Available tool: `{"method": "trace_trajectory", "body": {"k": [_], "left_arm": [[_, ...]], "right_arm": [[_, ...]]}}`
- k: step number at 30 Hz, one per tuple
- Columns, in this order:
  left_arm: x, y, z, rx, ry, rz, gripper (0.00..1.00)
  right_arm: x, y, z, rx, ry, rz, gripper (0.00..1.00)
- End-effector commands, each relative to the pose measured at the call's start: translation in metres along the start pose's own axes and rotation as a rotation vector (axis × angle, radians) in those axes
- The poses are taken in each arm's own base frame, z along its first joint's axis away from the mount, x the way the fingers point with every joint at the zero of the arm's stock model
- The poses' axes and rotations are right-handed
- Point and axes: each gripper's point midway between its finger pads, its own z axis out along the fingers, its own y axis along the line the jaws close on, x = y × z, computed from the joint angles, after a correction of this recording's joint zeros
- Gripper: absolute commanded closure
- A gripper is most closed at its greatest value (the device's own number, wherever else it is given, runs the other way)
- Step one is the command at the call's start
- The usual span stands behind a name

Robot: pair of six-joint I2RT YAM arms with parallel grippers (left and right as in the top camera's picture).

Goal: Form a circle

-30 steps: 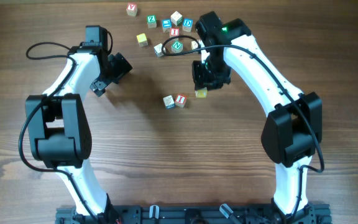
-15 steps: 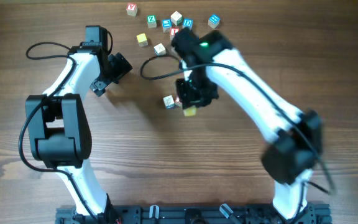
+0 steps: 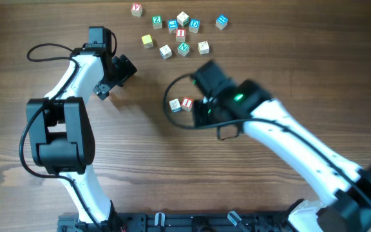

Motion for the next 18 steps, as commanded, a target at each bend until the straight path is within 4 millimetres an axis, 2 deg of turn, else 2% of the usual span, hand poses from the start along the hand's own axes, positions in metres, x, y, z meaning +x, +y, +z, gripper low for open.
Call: {"method": "trace_trajectory", "body": {"k": [1, 5, 8, 10, 18], "left_arm": [[-0.003, -0.001, 0.001, -0.007, -0.011, 0.001, 0.0], [-0.003, -0.001, 0.001, -0.007, -0.011, 0.001, 0.0], [-0.003, -0.001, 0.001, -0.007, -0.011, 0.001, 0.0], [-0.003, -0.001, 0.001, -0.007, -0.011, 0.001, 0.0], [-0.003, -0.001, 0.001, -0.007, -0.011, 0.001, 0.0]], "right_arm": [[0.004, -0.004, 0.035, -0.032, -0.055, 0.085, 0.89], [-0.002, -0.002, 0.071, -0.079, -0.109, 0.168, 0.84], [0.004, -0.015, 0.099, -0.014, -0.082, 0.188, 0.82], [0.006, -0.014, 0.111, -0.018, -0.067, 0.187, 0.8], [-0.003, -0.02, 0.112, 0.016, -0.116, 0.188, 0.76]]}}
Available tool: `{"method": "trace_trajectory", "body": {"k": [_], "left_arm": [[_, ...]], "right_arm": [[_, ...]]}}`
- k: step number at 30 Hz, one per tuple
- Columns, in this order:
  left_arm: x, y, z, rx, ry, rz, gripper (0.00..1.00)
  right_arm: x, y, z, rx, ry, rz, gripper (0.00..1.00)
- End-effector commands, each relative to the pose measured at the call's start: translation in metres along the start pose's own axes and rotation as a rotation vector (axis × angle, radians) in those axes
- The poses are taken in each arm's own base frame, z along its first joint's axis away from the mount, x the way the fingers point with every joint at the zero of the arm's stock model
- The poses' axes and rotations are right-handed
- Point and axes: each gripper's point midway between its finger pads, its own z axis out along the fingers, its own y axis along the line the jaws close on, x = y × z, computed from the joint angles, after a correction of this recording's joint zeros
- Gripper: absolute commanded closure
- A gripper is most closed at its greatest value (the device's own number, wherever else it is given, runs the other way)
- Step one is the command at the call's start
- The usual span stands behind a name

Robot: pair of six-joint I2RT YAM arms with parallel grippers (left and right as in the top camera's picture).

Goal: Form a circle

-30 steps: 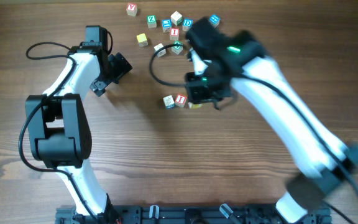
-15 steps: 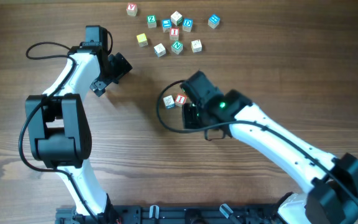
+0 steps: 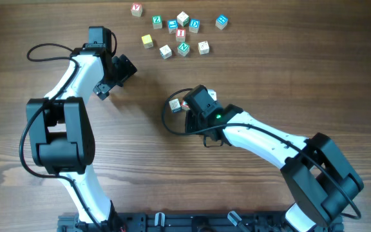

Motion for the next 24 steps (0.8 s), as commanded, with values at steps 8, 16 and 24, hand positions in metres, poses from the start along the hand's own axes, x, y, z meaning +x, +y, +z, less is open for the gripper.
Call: {"method": "trace_trajectory", "body": {"k": [8, 16, 24], "left_arm": [[-0.003, -0.001, 0.001, -0.007, -0.01, 0.001, 0.0], [-0.003, -0.001, 0.001, -0.007, -0.011, 0.001, 0.0], [-0.003, -0.001, 0.001, -0.007, -0.011, 0.001, 0.0]], "right_arm": [[-0.007, -0.005, 0.017, 0.024, -0.038, -0.007, 0.68], [-0.003, -0.007, 0.018, 0.033, -0.019, -0.004, 0.5], [-0.006, -0.005, 0.018, 0.022, -0.031, -0.006, 0.72]]}}
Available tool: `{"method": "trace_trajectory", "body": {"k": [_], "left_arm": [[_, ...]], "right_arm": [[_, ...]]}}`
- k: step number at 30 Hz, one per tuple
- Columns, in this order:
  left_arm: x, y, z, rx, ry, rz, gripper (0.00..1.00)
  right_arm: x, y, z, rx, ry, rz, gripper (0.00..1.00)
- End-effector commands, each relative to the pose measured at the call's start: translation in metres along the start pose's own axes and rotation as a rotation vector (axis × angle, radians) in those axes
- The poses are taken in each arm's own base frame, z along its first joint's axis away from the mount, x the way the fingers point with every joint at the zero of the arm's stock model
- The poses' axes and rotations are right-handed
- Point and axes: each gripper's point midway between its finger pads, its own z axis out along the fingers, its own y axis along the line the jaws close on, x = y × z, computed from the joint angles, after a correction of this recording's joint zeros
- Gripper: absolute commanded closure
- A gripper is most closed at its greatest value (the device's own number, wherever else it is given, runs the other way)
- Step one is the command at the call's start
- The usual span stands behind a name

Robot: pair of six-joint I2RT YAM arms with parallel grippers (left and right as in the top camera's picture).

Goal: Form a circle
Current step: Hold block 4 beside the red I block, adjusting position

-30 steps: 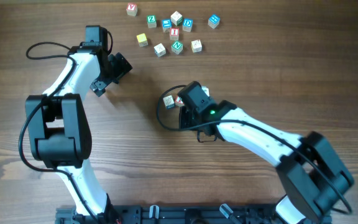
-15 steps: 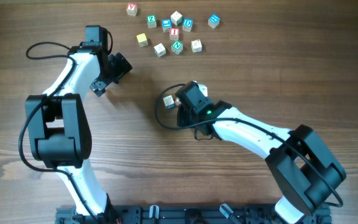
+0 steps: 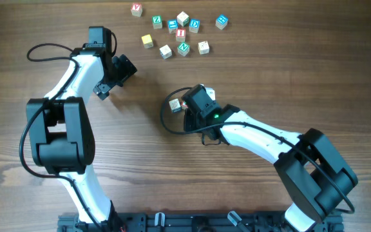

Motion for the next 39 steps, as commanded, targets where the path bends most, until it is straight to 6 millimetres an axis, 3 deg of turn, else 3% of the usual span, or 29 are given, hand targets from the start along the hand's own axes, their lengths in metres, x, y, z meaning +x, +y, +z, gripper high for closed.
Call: {"method": "trace_trajectory", "body": {"k": [1, 7, 15, 28, 35, 37, 39], "left_arm": [[-0.003, -0.001, 0.001, -0.007, -0.01, 0.001, 0.0], [-0.003, -0.001, 0.001, -0.007, -0.01, 0.001, 0.0], [-0.003, -0.001, 0.001, -0.007, -0.011, 0.001, 0.0], [-0.003, -0.001, 0.001, -0.007, -0.011, 0.001, 0.0], [-0.003, -0.001, 0.001, -0.007, -0.01, 0.001, 0.0], [-0.003, -0.001, 0.001, -0.007, -0.011, 0.001, 0.0], [-0.003, -0.001, 0.001, -0.007, -0.01, 0.001, 0.0]], "right_arm": [[0.0, -0.007, 0.006, 0.025, -0.002, 0.0, 0.71], [-0.008, -0.017, 0.006, 0.036, -0.01, 0.029, 0.69], [-0.008, -0.014, 0.006, 0.024, -0.007, 0.003, 0.66], [-0.003, -0.007, 0.007, -0.018, 0.022, -0.057, 0.71], [-0.004, -0.005, 0.007, -0.023, 0.017, -0.057, 0.49], [-0.004, -0.005, 0.007, -0.023, 0.017, -0.057, 0.52], [-0.005, -0.005, 0.007, -0.025, 0.014, -0.057, 0.61]]}}
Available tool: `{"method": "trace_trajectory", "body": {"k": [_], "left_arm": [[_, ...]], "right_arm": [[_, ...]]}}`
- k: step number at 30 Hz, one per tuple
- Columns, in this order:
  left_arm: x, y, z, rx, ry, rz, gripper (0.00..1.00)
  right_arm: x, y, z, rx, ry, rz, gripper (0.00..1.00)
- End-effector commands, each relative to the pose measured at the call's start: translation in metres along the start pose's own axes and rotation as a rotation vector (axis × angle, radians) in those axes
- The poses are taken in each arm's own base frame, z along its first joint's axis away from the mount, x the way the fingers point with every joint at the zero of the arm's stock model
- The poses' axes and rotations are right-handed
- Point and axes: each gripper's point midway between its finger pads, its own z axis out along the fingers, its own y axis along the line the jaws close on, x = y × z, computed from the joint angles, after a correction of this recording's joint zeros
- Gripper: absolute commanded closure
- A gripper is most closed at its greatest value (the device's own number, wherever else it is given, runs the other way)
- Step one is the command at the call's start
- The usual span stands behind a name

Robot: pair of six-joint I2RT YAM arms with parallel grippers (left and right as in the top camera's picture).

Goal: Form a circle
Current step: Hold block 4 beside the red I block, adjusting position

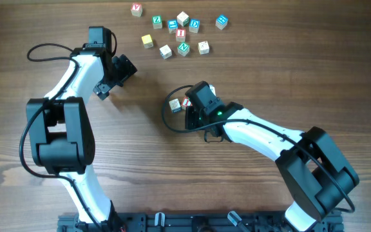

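Observation:
Two lettered cubes lie side by side mid-table: a white one (174,105) and a red-lettered one (187,102). My right gripper (194,108) sits right against the red-lettered cube on its right side. Its fingers are hidden under the black wrist body, so their state does not show. Several more lettered cubes (181,33) lie in a loose cluster at the far edge. My left gripper (113,79) hovers left of that cluster, open, with nothing in it.
A yellow cube (147,41) lies at the cluster's left side, a blue one (221,22) at its right, and a red-lettered one (136,9) apart at the far left. The black cable of the right arm (172,125) loops over the table under the two cubes.
The right wrist has shifted slightly to the right, so a little more of the red-lettered cube shows. The two cubes, the far cluster and the left arm have not moved.
At first the right arm was stretched out and blurred, its gripper just right of the two cubes. Then the arm was folded in with the wrist partly over the red-lettered cube. It stayed there and has now eased slightly right. The left arm stayed still.

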Motion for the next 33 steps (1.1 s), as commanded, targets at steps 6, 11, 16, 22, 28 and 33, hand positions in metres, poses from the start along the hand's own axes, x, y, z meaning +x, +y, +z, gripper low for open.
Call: {"method": "trace_trajectory", "body": {"k": [6, 11, 16, 22, 28, 33], "left_arm": [[-0.0028, -0.001, 0.0015, -0.007, -0.011, 0.001, 0.0], [-0.0028, -0.001, 0.0015, -0.007, -0.011, 0.001, 0.0], [-0.0028, -0.001, 0.0015, -0.007, -0.011, 0.001, 0.0], [-0.0027, -0.0009, 0.0015, -0.007, -0.01, 0.001, 0.0], [-0.0028, -0.001, 0.0015, -0.007, -0.011, 0.001, 0.0], [-0.0028, -0.001, 0.0015, -0.007, -0.011, 0.001, 0.0]], "right_arm": [[0.002, -0.0012, 0.0067, -0.003, 0.008, -0.021, 0.71], [0.0021, -0.0014, 0.0067, -0.002, 0.008, -0.021, 0.7], [0.0022, -0.0033, 0.0067, 0.007, 0.007, -0.019, 0.71], [0.0036, -0.005, 0.0054, 0.015, 0.013, -0.017, 0.71], [0.0029, -0.0073, 0.0022, 0.029, 0.007, 0.008, 0.73], [0.0019, -0.0094, 0.0019, 0.041, 0.001, 0.019, 0.71]]}}
